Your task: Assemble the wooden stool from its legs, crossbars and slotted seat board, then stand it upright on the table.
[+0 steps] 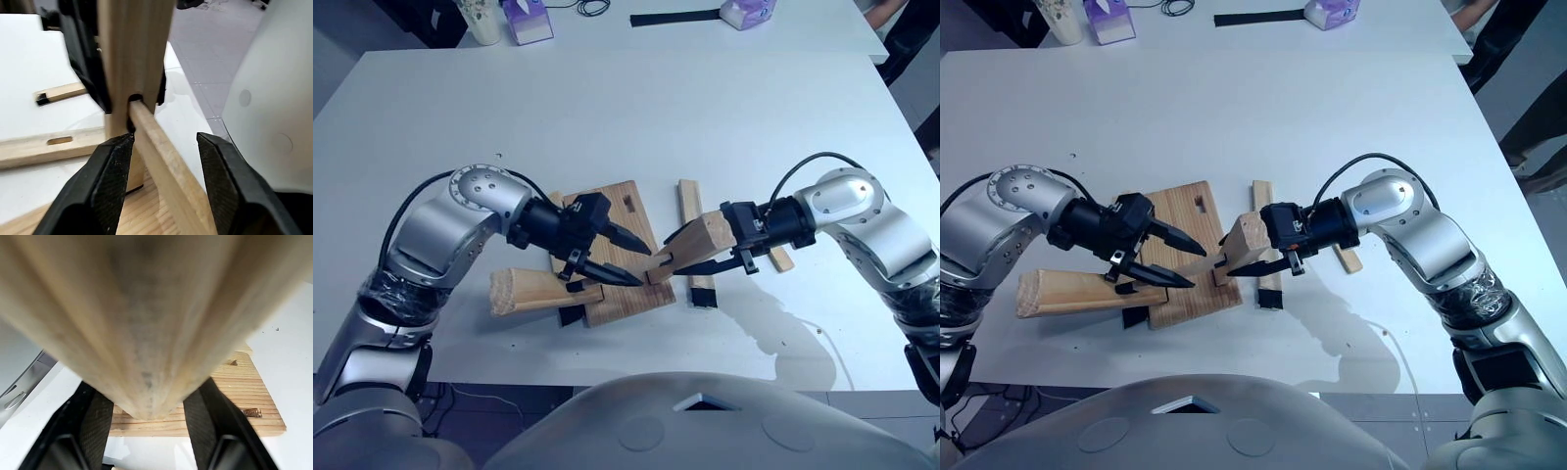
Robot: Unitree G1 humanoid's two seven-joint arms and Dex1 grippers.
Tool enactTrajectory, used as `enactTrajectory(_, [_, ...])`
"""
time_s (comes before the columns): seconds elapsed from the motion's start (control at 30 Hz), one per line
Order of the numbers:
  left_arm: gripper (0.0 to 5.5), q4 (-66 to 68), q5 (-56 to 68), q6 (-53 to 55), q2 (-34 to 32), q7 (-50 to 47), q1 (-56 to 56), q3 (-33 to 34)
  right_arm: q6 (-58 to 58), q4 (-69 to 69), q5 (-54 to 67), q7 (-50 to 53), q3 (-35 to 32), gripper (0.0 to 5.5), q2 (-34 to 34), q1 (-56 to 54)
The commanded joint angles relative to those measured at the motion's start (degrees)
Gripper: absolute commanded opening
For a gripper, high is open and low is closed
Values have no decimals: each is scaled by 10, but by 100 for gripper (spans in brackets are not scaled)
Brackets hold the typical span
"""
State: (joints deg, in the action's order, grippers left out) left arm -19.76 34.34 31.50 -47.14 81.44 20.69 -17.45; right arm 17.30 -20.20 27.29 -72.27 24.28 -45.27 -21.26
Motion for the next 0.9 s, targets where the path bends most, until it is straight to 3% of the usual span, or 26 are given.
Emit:
enactTrajectory(0.03, [238,44,-56,-2,-10,-7,-27,-36,28,26,-72,-9,57,201,-20,43])
enactTrajectory(0.23, [238,42,2,49,18,-28,5,-14,23,28,-78,-4,61,201,-18,44])
enactTrajectory(0.43, [238,36,140,145,37,-97,83,136,23,28,-74,-2,58,201,-19,44])
enactTrajectory(0.53, [238,79,150,145,16,-123,133,204,23,29,-73,0,54,201,-22,48])
enactTrajectory(0.63, [238,128,73,73,-52,-88,113,222,22,29,-72,4,50,201,-24,52])
enactTrajectory(0.83, [238,226,-164,-286,-229,72,-162,218,28,10,-59,16,27,201,-44,78])
enactTrajectory(0.9, [238,216,-169,-324,-251,101,-225,231,31,5,-56,16,20,201,-49,82])
